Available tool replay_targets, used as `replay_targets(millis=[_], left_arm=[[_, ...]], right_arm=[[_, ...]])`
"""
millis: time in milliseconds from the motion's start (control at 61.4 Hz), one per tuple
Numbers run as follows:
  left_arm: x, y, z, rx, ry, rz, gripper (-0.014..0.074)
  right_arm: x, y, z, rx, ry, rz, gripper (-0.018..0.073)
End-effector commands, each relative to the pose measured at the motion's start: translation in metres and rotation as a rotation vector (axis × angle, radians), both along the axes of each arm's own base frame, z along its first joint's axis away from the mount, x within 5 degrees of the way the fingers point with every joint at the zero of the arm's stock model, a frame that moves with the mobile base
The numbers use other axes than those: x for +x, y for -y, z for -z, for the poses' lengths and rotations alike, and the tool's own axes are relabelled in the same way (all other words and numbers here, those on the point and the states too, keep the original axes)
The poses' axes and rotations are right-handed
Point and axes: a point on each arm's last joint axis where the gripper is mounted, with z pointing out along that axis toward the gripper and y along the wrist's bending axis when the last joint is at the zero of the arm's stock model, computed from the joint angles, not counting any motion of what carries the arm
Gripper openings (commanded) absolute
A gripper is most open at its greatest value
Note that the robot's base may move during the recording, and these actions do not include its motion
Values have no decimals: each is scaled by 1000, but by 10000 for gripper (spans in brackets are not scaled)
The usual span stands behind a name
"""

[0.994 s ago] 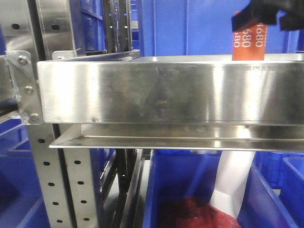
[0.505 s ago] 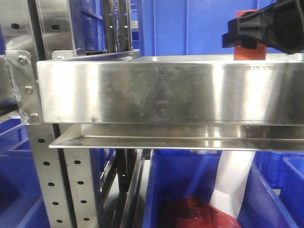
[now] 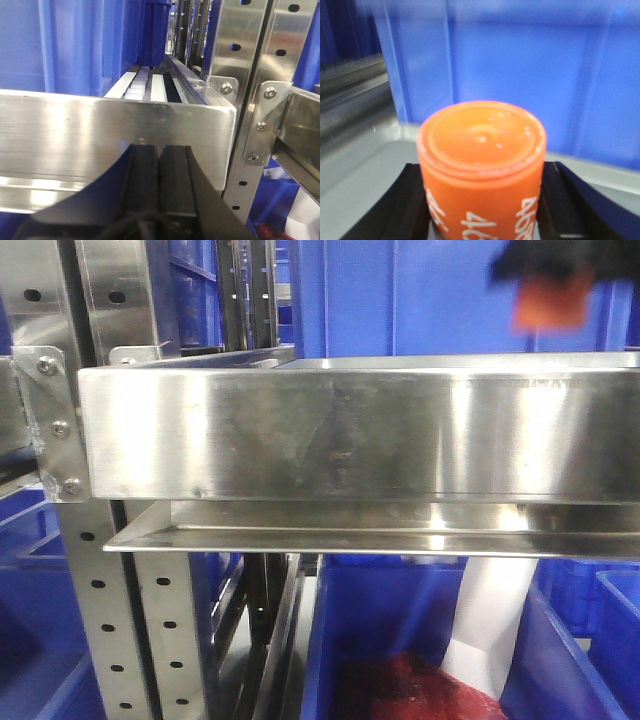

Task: Grab orange capacitor from left shelf to right conveyor
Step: 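Lift the capacitor with the right gripper and withdraw from the shelf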

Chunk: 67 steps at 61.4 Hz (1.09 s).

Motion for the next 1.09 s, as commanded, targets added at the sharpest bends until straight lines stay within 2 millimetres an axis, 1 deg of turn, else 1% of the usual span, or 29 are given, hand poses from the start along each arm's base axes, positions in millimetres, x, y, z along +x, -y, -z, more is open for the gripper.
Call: replay_targets(millis=[0, 81, 147, 196, 326, 391, 456, 522, 701, 782, 896, 1076], left_arm=[[-2, 0, -11, -10, 113, 1, -105], [-2, 0, -11, -10, 113, 1, -105], [-2, 0, -11, -10, 113, 1, -105], [-2, 0, -11, -10, 113, 1, -105], [-2, 0, -11, -10, 113, 1, -105], [-2, 0, -11, -10, 113, 1, -105], [-2, 0, -11, -10, 113, 1, -105], [-2, 0, -11, -10, 113, 1, -105], [-2, 0, -11, -10, 113, 1, -105], [-2, 0, -11, -10, 113, 1, -105], [-2, 0, -11, -10, 113, 1, -105], [-2, 0, -11, -10, 113, 1, -105]], right_arm=[[-18, 12, -37, 15, 95, 28, 143], [-39, 23, -46, -2, 56, 56, 143], [-54, 30, -48, -20, 9, 72, 143], [-69, 34, -52, -31, -12, 82, 143], [-105, 42, -57, -50, -56, 89, 143], [-125, 46, -62, -47, -39, 91, 143], [-141, 50, -63, -43, -25, 94, 143], [-161, 54, -65, -33, 17, 95, 143], [-201, 61, -58, -3, 140, 98, 143], [-213, 64, -53, 7, 183, 99, 143], [-224, 66, -50, 19, 231, 100, 143], [-226, 66, -51, 23, 247, 100, 143]])
